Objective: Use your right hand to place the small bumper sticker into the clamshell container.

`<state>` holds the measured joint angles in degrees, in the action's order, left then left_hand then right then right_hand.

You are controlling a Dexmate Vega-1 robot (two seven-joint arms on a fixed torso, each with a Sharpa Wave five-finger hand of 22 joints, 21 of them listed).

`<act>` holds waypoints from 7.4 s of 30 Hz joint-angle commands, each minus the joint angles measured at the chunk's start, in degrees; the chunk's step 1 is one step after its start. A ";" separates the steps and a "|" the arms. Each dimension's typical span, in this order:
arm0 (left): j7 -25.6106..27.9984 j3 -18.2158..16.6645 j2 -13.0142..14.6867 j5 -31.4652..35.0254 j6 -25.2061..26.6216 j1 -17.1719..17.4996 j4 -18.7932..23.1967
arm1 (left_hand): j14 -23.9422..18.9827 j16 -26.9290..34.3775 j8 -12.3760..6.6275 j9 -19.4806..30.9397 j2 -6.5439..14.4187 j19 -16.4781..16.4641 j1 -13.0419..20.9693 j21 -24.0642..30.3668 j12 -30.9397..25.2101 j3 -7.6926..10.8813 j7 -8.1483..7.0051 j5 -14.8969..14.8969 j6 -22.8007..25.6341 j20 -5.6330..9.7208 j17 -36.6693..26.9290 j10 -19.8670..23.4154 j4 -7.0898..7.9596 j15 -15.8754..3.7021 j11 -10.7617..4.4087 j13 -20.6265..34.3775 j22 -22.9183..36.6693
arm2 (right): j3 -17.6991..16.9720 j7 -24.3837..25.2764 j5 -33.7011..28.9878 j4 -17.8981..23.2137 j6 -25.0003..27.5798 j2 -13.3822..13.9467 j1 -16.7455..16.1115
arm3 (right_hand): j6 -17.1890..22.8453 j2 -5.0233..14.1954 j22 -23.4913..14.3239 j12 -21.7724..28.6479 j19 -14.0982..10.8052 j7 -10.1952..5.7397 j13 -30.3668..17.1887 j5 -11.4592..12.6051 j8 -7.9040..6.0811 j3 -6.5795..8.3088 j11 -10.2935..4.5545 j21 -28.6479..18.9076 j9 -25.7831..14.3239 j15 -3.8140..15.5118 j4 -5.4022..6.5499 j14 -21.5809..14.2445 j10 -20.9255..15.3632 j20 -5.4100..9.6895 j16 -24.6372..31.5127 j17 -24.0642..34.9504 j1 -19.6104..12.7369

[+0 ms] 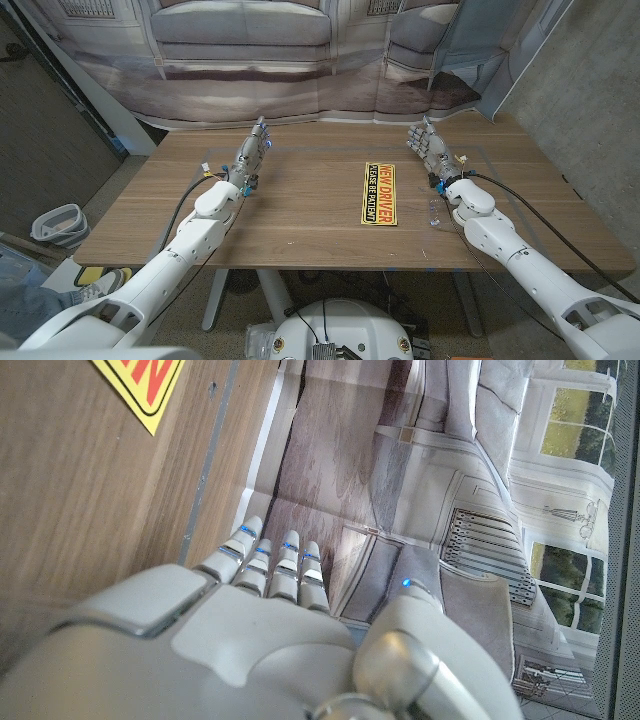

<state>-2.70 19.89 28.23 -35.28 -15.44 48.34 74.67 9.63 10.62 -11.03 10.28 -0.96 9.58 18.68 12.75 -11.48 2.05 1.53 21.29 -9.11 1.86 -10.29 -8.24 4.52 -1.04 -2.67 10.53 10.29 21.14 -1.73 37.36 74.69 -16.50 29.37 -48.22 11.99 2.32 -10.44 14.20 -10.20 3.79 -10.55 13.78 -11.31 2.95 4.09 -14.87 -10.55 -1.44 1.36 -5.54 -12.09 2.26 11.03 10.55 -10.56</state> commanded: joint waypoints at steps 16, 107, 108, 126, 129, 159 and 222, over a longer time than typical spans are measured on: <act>-6.98 -11.95 -9.96 11.75 6.74 1.52 2.42 | 0.95 0.22 -0.27 0.28 0.19 1.78 0.66 0.07 -0.19 -0.32 0.12 0.27 -0.59 4.14 -0.31 -0.60 0.38 0.17 0.21 0.09 0.13 | -0.62 0.06 0.22 0.56 -1.46 0.13 -1.35 | 0.62 0.04 -0.19 0.19 -0.43 0.06 -0.15 0.18 -0.35 0.53 -0.07 -0.01 -0.28 0.08 -0.13 -0.96 -0.66 0.90 0.33 0.30 -0.57; -8.80 -14.22 -12.99 17.28 8.37 4.67 8.47 | 0.75 0.26 -0.26 0.30 0.83 1.73 1.15 -0.52 -0.16 -1.17 -0.02 0.06 -0.20 3.61 -0.34 -0.25 0.33 0.41 0.13 0.11 0.20 | -1.08 3.26 -15.20 18.91 -8.85 9.24 -12.04 | 2.07 0.40 -0.27 -0.25 -1.35 -1.43 -0.17 -0.34 -0.50 1.10 -1.39 1.09 -0.28 0.95 -2.01 -1.87 -2.09 1.32 0.04 0.20 -3.10; -8.71 -14.17 -13.01 17.35 8.40 4.66 8.46 | 0.77 0.25 -0.26 0.30 0.84 1.73 1.15 -0.53 -0.16 -1.18 -0.02 0.06 -0.19 3.59 -0.34 -0.24 0.33 0.44 0.12 0.11 0.20 | -1.16 3.62 -15.60 19.21 -8.73 9.33 -12.21 | 2.08 0.40 -0.27 -0.25 -1.35 -1.43 -0.17 -0.34 -0.50 1.10 -1.37 1.09 -0.28 0.90 -2.02 -1.87 -2.11 1.34 0.04 0.20 -3.11; -8.52 -13.98 -12.75 17.39 8.30 5.14 9.28 | 0.46 0.35 -0.29 0.31 0.94 1.60 1.24 -0.56 -0.23 -1.36 0.00 0.01 -0.03 3.58 -0.35 0.00 0.31 0.57 0.08 0.11 0.21 | -2.01 7.84 -22.53 24.00 -5.66 11.65 -14.32 | 2.02 0.52 -0.29 -0.49 -1.39 -1.56 -0.18 -0.37 -0.38 1.19 -1.30 1.32 -0.29 0.95 -2.30 -1.89 -1.94 1.34 -0.01 0.22 -3.47; -8.67 -13.94 -12.81 17.30 7.94 5.07 9.03 | 0.41 0.36 -0.28 0.31 0.95 1.60 1.25 -0.57 -0.22 -1.39 0.03 0.01 -0.03 3.57 -0.35 0.00 0.31 0.58 0.11 0.11 0.21 | -1.94 8.41 -23.98 24.79 -4.89 12.03 -14.42 | 2.04 0.55 -0.29 -0.55 -1.40 -1.57 -0.18 -0.38 -0.37 1.20 -1.35 1.37 -0.29 0.97 -2.35 -1.89 -1.87 1.34 -0.02 0.23 -3.52; -9.01 -14.07 -12.71 17.02 7.97 4.28 8.19 | 0.22 0.38 -0.31 0.29 1.13 1.48 1.41 -0.65 -0.23 -1.67 0.00 -0.05 0.25 3.44 -0.36 0.18 0.29 0.66 0.12 0.11 0.22 | 0.00 11.53 -34.66 28.95 0.68 13.54 -13.58 | 2.00 0.88 -0.29 -0.72 -1.52 -1.99 -0.19 -0.38 -0.28 1.46 -1.66 1.62 -0.31 1.33 -2.76 -1.80 -1.92 1.48 -0.10 0.22 -4.14; -7.53 -13.55 -12.39 17.83 9.12 6.53 12.19 | 0.20 0.27 -0.19 0.27 1.45 1.36 1.71 -0.80 -0.12 -2.30 0.01 -0.17 0.33 3.69 -0.38 0.17 0.24 0.74 0.18 0.12 0.23 | 1.98 14.46 -50.98 34.60 8.11 17.48 -14.27 | 1.92 1.22 -0.26 -1.05 -1.46 -3.00 -0.21 -0.27 -0.15 1.90 -2.26 2.22 -0.35 1.91 -3.79 -1.74 -2.00 1.64 -0.17 0.20 -5.51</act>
<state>-10.67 6.29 15.74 -17.67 -6.52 54.40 86.07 9.62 10.61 -11.03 10.25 0.24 9.57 19.87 12.08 -11.48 -0.03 1.32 21.29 -8.89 1.86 -10.52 -8.13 4.79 -0.65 -2.35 10.51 10.25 22.49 12.60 -11.80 109.24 -9.21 46.50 -62.75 13.92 3.39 -10.51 13.30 -11.21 1.22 -10.51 13.74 -11.76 4.57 2.35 -12.70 -10.79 0.10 -2.06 -7.06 -14.02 2.05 11.03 10.52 -15.36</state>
